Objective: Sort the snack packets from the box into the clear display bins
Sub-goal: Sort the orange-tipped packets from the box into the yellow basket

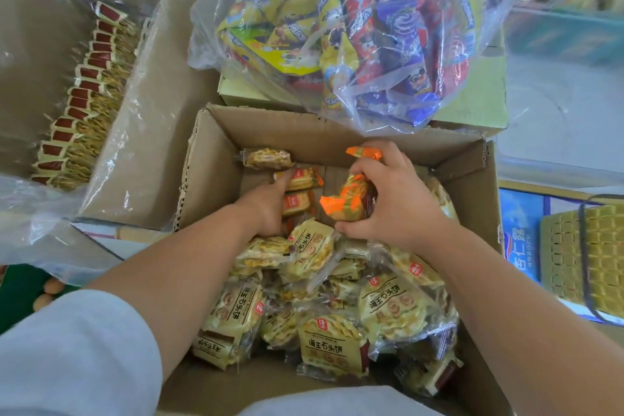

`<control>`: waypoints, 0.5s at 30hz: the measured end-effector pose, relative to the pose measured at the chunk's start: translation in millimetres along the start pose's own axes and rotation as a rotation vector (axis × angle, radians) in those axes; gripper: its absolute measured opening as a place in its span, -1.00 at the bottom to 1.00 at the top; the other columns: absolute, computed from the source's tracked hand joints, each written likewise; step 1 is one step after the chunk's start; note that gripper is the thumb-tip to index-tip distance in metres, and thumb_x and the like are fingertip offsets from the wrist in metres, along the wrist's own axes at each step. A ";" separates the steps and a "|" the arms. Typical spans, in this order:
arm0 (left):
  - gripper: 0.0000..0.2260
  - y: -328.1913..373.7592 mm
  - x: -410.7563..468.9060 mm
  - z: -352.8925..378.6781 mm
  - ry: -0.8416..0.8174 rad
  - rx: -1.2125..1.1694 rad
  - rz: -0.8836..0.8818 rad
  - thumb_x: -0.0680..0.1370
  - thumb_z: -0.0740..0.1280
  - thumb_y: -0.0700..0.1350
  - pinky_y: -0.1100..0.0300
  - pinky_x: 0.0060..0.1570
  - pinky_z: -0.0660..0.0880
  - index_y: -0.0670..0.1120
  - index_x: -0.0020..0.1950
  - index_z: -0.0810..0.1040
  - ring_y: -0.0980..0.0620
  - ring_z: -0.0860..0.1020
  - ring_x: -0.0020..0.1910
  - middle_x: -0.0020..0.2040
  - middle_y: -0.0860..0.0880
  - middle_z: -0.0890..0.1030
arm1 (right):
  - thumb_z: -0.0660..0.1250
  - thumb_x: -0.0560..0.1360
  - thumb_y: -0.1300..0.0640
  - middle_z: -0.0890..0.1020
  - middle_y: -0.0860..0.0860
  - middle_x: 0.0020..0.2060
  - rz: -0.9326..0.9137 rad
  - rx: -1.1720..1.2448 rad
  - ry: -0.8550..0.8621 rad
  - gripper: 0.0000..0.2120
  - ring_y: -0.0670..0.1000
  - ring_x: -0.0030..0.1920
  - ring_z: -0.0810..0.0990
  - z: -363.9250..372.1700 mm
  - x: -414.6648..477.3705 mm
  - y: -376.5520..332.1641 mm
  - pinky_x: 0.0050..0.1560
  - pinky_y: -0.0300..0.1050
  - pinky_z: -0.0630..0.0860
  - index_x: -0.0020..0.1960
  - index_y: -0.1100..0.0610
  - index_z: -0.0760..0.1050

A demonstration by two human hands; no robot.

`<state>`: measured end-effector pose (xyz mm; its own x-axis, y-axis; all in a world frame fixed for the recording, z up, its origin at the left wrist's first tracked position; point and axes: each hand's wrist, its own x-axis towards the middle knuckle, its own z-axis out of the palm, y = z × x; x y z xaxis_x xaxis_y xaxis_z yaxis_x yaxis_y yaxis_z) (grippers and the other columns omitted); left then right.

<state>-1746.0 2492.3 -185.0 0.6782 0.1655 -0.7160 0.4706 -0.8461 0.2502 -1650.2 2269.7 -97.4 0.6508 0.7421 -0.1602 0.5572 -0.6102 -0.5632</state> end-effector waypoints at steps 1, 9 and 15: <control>0.11 -0.4 0.3 0.8 0.011 0.004 0.011 0.40 0.59 0.01 0.07 0.15 0.51 0.15 0.66 -0.18 -0.25 0.55 0.28 0.39 -0.24 0.47 | 0.58 0.11 -0.32 0.28 -0.11 0.29 -0.007 0.002 0.018 -0.27 0.06 0.30 0.33 -2.1 -4.3 -0.9 0.17 0.01 0.48 0.18 -0.06 0.48; -0.32 -2.3 -3.0 0.2 0.102 -0.089 0.060 0.42 0.55 0.04 0.13 0.16 0.53 0.08 0.50 0.39 -0.12 0.59 0.20 0.27 -0.07 0.63 | 0.56 0.12 -0.34 0.32 -0.15 0.20 0.102 0.219 0.222 -0.34 -0.01 0.14 0.47 -17.0 -31.0 -12.6 0.12 -0.23 0.47 0.10 -0.09 0.46; -0.19 8.6 -28.4 -22.9 0.312 -0.228 0.167 0.36 0.62 -0.07 0.10 0.21 0.49 0.04 0.55 0.35 -0.14 0.57 0.26 0.33 -0.08 0.60 | 0.58 0.14 -0.25 0.43 -0.07 0.21 0.155 0.573 0.363 -0.45 -0.14 0.14 0.54 -30.7 -51.2 -17.0 0.12 -0.34 0.45 0.05 -0.15 0.49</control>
<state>-1748.3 2491.9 -147.6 0.8776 0.2106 -0.4306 0.4289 -0.7462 0.5091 -1677.1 2233.5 -54.8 0.8876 0.4580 -0.0484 0.1490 -0.3850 -0.9108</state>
